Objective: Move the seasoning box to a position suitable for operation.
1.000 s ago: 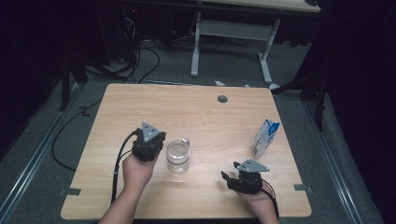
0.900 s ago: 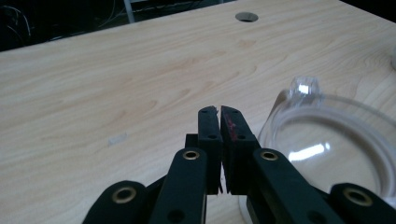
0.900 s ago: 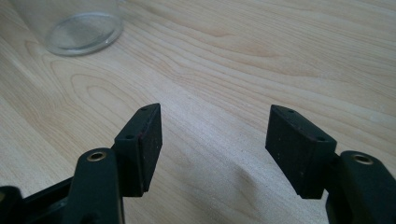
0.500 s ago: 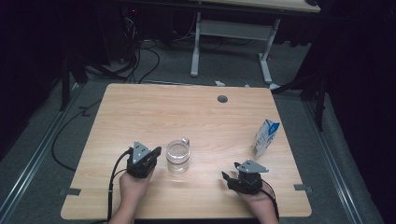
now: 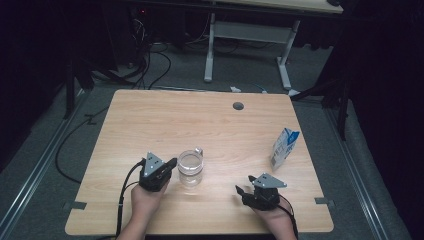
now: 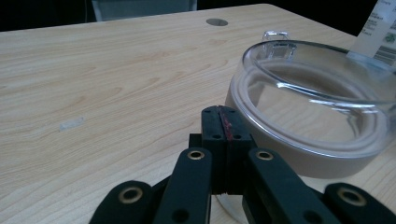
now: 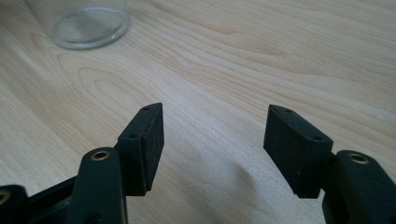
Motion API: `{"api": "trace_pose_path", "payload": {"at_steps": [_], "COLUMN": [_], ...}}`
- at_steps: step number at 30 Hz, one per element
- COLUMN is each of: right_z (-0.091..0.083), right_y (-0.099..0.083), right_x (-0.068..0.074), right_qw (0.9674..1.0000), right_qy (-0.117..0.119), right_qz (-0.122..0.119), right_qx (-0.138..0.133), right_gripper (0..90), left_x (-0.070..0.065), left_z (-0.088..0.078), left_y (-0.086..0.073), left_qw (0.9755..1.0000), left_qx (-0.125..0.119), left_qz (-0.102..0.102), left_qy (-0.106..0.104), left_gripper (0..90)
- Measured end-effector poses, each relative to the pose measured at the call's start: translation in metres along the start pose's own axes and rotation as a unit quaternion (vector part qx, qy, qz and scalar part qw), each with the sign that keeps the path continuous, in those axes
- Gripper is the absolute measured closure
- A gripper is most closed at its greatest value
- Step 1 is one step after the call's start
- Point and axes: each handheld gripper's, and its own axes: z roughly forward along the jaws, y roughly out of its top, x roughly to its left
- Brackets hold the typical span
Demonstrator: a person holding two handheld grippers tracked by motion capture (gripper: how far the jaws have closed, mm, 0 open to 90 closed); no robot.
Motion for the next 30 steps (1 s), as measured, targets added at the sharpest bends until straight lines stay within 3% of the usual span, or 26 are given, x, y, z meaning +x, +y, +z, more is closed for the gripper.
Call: {"api": "trace_pose_path", "payload": {"at_steps": [17,30], "right_z": [-0.001,-0.003], "right_y": [0.001,0.002], "right_x": [-0.002,-0.002], "right_qw": [1.0000,1.0000], "right_qy": [-0.001,0.001], "right_qz": [0.004,0.002], "right_qx": [-0.003,-0.006], "right_gripper": [39.2,39.6], "left_x": [-0.005,-0.016], "left_z": [-0.006,-0.013], "left_y": [-0.004,-0.007], "left_qw": [0.9997,0.9997], "left_qx": [-0.004,0.000], "left_qz": [-0.006,0.008], "left_qy": [-0.024,-0.021], "left_gripper": [90.0,90.0]}}
